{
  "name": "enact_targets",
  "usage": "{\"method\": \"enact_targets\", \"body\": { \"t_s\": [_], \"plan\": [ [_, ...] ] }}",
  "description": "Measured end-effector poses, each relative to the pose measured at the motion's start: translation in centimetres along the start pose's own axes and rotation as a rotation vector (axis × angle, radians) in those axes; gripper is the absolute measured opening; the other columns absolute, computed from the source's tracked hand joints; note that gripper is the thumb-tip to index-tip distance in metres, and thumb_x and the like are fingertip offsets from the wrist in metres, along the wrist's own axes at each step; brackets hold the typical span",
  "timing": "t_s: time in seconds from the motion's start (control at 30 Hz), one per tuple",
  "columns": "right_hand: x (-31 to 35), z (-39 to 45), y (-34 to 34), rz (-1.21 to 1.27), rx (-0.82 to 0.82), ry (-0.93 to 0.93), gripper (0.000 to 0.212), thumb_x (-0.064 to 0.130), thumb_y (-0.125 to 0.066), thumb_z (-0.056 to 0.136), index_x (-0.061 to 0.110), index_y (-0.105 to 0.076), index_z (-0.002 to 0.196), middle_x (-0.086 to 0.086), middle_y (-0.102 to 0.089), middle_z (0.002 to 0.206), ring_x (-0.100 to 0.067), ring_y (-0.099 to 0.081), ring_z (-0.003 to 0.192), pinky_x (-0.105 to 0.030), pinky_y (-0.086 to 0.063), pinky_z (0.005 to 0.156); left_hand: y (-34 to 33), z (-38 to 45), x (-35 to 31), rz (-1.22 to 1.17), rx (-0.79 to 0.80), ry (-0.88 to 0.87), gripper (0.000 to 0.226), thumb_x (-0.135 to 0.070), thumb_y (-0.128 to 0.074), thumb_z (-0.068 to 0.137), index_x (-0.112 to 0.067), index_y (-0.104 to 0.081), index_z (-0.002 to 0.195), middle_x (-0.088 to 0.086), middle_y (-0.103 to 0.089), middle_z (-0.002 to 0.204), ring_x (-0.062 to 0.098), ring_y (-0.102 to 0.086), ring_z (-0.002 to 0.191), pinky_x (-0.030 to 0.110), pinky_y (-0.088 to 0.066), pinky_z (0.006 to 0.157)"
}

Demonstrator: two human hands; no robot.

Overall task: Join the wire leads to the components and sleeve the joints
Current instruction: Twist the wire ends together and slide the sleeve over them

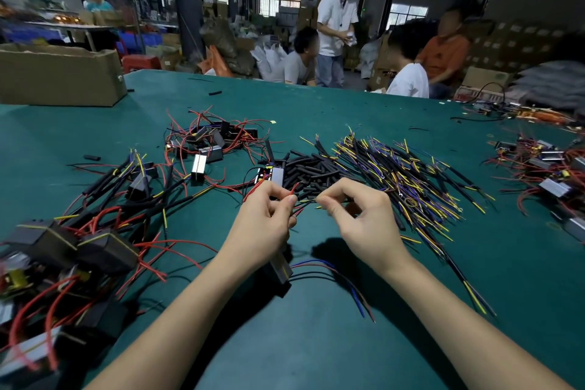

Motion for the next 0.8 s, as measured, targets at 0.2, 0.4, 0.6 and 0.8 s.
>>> {"method": "enact_targets", "body": {
  "t_s": [0.2,0.4,0.6,0.8],
  "plan": [
    [0.8,-0.2,0.1,-0.233,0.062,0.195,0.015,0.012,-0.067,0.088,0.011,-0.071,0.103,0.001,-0.064,0.088,-0.011,-0.059,0.072,-0.023,-0.049,0.066,0.4,0.1,0.3,0.049,-0.048,-0.027,0.014,-0.015,-0.05,0.098,-0.017,-0.048,0.084,0.0,-0.051,0.057,-0.003,-0.041,0.035,0.025,-0.028,0.049],
    [2.4,-0.8,0.3,-0.52,0.005,0.497,0.013,0.002,-0.064,0.087,0.006,-0.073,0.095,-0.006,-0.068,0.084,-0.024,-0.066,0.074,-0.033,-0.054,0.057,0.2,0.0,0.1,0.064,-0.022,-0.024,0.014,-0.016,-0.05,0.097,-0.017,-0.048,0.084,0.0,-0.051,0.056,-0.003,-0.041,0.034,0.021,-0.028,0.046],
    [2.2,-0.7,0.2,-0.489,0.025,0.487,0.01,0.01,-0.064,0.09,0.005,-0.072,0.086,-0.005,-0.065,0.078,-0.024,-0.063,0.069,-0.034,-0.052,0.054,0.1,-0.1,-0.1,0.066,-0.009,-0.026,0.013,-0.016,-0.05,0.098,-0.015,-0.048,0.085,-0.001,-0.049,0.054,-0.002,-0.037,0.034,0.021,-0.027,0.045],
    [-0.5,0.1,0.0,-0.002,0.091,-0.071,0.012,0.009,-0.07,0.084,0.015,-0.068,0.074,0.01,-0.064,0.071,-0.006,-0.058,0.069,-0.015,-0.043,0.065,0.6,-0.3,-0.9,0.189,-0.065,-0.13,0.014,-0.015,-0.053,0.096,-0.018,-0.049,0.083,-0.01,-0.052,0.047,-0.004,-0.043,0.039,0.017,-0.036,0.047]
  ]
}}
Point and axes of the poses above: each hand's wrist, its own z-axis towards the middle knuckle, its own y-axis out of the back of the hand, x = y × z, the point moved 7 cm from there along z, towards the middle knuckle
